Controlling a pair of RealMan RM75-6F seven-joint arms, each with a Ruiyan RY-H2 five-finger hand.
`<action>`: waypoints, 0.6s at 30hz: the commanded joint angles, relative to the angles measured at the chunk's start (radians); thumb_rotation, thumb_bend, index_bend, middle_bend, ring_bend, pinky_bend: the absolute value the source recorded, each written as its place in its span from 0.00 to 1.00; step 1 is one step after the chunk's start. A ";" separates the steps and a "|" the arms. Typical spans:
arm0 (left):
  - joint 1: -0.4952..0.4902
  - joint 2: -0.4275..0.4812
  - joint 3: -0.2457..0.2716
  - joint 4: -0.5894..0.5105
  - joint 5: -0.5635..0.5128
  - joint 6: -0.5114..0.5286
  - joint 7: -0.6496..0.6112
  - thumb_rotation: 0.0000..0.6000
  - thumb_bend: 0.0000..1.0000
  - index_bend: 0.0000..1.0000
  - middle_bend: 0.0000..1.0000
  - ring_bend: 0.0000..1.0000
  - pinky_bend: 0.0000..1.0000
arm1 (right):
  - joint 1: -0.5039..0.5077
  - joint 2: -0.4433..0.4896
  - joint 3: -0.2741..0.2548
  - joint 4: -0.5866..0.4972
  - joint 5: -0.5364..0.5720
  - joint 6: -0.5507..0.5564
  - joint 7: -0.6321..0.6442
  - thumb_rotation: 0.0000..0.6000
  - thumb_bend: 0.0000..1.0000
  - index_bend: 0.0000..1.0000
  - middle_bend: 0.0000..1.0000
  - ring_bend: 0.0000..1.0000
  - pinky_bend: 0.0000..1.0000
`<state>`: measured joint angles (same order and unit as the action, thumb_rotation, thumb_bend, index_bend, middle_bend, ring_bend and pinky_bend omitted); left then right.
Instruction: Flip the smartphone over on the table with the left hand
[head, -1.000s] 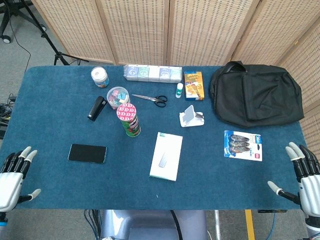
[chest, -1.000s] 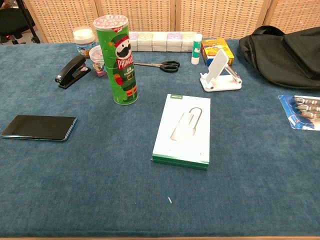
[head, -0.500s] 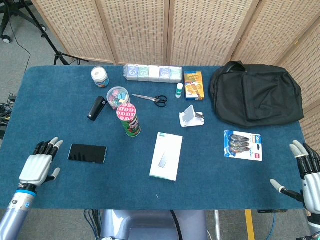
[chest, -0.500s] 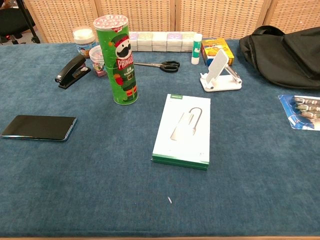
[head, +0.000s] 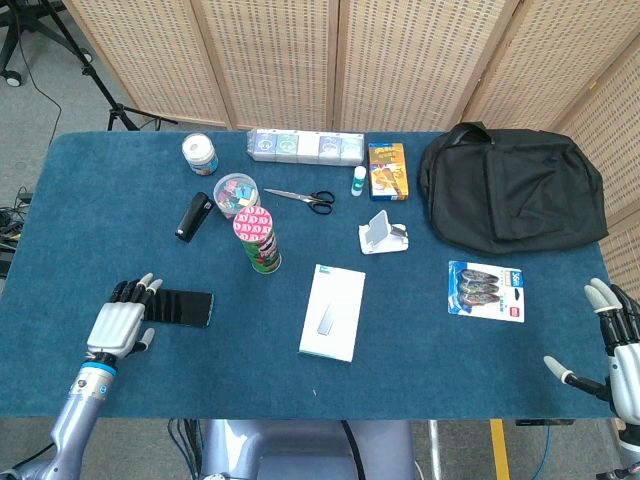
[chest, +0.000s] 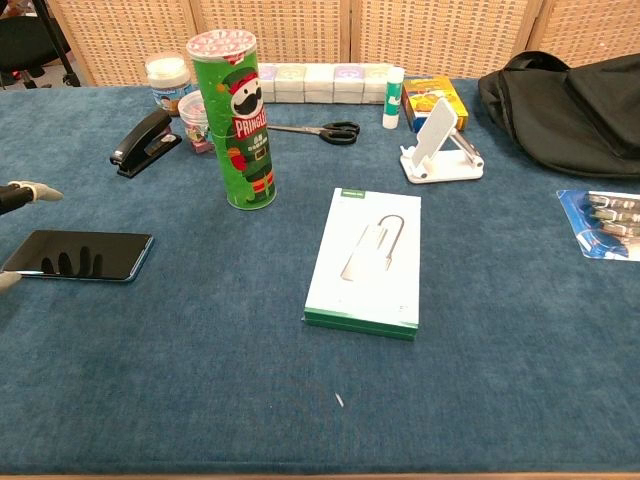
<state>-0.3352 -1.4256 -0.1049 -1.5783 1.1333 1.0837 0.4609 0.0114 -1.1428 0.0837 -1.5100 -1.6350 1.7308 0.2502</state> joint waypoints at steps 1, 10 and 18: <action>-0.018 -0.034 -0.001 0.025 -0.015 -0.004 0.020 1.00 0.40 0.00 0.00 0.00 0.01 | 0.000 0.001 0.002 0.001 0.003 -0.001 0.003 1.00 0.00 0.00 0.00 0.00 0.09; -0.044 -0.131 0.007 0.118 -0.016 0.004 0.038 1.00 0.40 0.00 0.00 0.00 0.01 | 0.001 0.002 0.006 0.003 0.010 -0.005 0.012 1.00 0.00 0.00 0.00 0.00 0.09; -0.050 -0.175 0.007 0.182 -0.007 0.020 0.012 1.00 0.40 0.00 0.00 0.00 0.01 | 0.002 0.004 0.007 0.004 0.013 -0.009 0.021 1.00 0.00 0.00 0.00 0.00 0.09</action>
<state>-0.3839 -1.5947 -0.0971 -1.4040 1.1232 1.1003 0.4789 0.0129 -1.1389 0.0905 -1.5064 -1.6217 1.7214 0.2716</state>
